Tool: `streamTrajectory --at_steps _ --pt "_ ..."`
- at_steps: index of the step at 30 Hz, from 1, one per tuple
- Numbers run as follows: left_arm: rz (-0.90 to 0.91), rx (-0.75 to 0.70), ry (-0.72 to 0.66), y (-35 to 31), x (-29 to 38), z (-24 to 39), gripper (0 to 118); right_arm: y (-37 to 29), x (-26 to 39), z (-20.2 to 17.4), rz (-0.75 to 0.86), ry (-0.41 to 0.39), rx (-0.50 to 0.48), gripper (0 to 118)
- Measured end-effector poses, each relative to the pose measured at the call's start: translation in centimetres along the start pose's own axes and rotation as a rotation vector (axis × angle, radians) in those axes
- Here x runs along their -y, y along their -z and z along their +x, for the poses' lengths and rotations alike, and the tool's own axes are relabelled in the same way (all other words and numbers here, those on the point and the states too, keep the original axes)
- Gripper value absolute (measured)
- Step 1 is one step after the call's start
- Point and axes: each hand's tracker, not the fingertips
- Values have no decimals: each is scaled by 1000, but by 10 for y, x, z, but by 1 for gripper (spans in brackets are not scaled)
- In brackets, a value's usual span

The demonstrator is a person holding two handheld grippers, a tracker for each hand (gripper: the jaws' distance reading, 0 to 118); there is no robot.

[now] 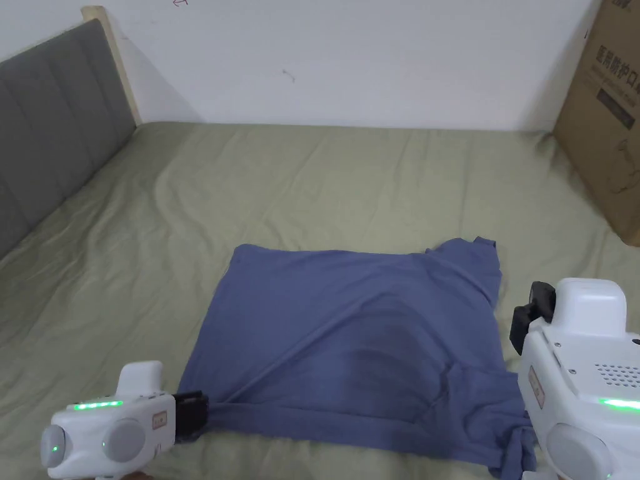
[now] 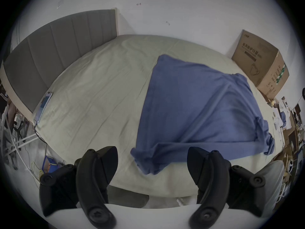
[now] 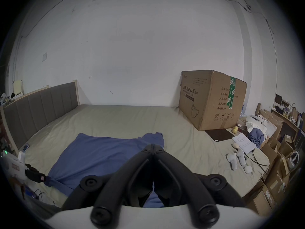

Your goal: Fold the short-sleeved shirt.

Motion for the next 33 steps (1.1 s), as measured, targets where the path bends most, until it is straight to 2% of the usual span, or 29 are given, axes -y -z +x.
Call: streamTrajectory --at_steps 4,6,7,9,10,11,14,15,16,17,18,19,20,24,25,26,28,29,30,31,32,33 --pt "-12 -21 27 14 3 1 89 4 8 2 -27 -6 3 0" --pt "-20 -21 33 23 3 3 81 6 12 3 -42 -6 4 0" --pt "-42 -24 37 29 2 5 70 7 14 5 -51 -8 5 0" --pt "-74 33 32 35 4 4 16 8 17 8 -66 -15 11 0" --pt "-87 100 2 38 5 3 5 8 20 11 -78 -18 18 0" --pt "-104 123 -38 39 6 4 4 9 23 15 -92 -15 24 0" --pt "-28 42 25 30 11 10 4 15 36 29 -172 9 44 1" --pt "-23 47 21 27 11 10 4 17 43 32 -203 14 48 12" --pt "-14 54 21 23 10 9 4 20 51 36 -251 17 45 32" --pt "2 51 27 17 9 9 4 23 61 40 -282 28 42 62" --pt "19 47 32 13 7 9 4 26 73 42 -324 52 39 84" --pt "30 47 31 9 6 9 4 30 84 44 -363 68 30 98" --pt "39 50 29 6 4 10 4 35 97 45 -415 80 17 104" --pt "61 55 19 -1 -1 10 4 51 145 37 -570 64 27 103" --pt "63 56 18 0 -1 9 4 55 155 34 -609 48 23 100" --pt "63 56 16 0 -1 9 4 62 168 33 -643 46 20 90" --pt "58 55 12 0 -1 9 4 66 178 30 -644 62 5 86" --pt "58 55 11 1 0 8 4 66 181 29 -643 67 10 73" --pt "58 55 11 0 0 8 4 63 178 27 -644 76 9 54" --pt "61 50 13 -1 0 7 4 63 177 28 -639 98 -7 33" --pt "61 51 14 -2 -1 6 4 61 175 28 -632 102 -8 6" --pt "63 48 15 -4 -3 6 4 58 172 27 -610 86 15 6"
